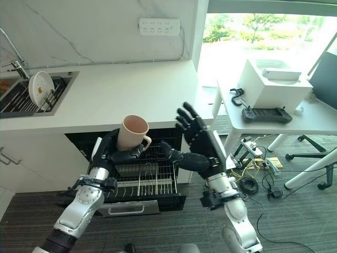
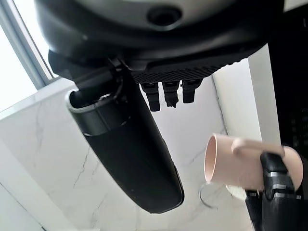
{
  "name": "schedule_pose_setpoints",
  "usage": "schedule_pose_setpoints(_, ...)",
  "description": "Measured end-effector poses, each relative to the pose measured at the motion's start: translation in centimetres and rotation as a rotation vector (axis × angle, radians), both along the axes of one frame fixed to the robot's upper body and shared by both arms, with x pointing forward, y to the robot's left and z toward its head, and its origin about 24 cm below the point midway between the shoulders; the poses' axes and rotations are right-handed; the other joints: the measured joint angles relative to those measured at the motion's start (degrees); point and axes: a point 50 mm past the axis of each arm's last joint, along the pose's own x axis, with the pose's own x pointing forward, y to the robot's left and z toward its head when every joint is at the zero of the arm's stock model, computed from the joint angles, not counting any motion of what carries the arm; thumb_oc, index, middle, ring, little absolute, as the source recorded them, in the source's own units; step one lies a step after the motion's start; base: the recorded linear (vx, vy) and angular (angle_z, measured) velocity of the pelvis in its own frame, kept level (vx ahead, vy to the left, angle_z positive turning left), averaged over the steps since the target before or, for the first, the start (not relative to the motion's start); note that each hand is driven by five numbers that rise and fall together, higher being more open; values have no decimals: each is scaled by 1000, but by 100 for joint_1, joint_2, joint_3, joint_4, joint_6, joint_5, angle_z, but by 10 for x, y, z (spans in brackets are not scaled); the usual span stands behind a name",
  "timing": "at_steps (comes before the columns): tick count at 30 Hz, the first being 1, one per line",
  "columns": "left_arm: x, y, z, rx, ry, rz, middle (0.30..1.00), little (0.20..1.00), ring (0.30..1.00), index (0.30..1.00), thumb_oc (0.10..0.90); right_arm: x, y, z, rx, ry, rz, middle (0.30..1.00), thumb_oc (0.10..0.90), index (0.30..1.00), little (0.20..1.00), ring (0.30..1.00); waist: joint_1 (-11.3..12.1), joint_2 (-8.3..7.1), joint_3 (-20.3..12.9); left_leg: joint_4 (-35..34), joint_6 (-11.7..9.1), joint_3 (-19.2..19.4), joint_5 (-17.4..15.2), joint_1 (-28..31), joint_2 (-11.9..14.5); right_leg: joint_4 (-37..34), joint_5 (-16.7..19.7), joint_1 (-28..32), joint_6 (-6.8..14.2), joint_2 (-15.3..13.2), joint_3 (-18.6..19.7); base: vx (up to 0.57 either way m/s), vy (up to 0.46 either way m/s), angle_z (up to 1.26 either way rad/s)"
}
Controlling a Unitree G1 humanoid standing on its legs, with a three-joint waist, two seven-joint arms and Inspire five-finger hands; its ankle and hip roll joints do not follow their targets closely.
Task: Place the dishes in the dishwasher.
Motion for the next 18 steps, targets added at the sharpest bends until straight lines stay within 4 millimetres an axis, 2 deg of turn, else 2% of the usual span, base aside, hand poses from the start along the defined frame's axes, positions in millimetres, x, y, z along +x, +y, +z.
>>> schedule_pose_setpoints(6,-3,-20,0,-34,-24,-28,300,300,300,300,400,19,31,25,74,-28,121,900,800,900,900,900,284,-136,-96,-1,5,-159,22,-9,-6,-5,-2,111,5,8,-161,6,-42,12)
schedule_pose_setpoints(11,-3,-16,2,0,-51,38,300,300,300,300,400,27,35,35,126,-19,43,900,800,900,900,900,410,-136,-97,1,20,-217,35,-20,-31,-13,-4,178,2,-7,-223,-3,-4,9)
schedule_pose_setpoints(18,-4,-15,7,31,-115,72,300,300,300,300,400,30,36,31,104,40,-16,900,800,900,900,900,565,-129,-103,-8,18,-435,75,-83,-73,6,-85,245,-56,-26,-447,-8,1,16)
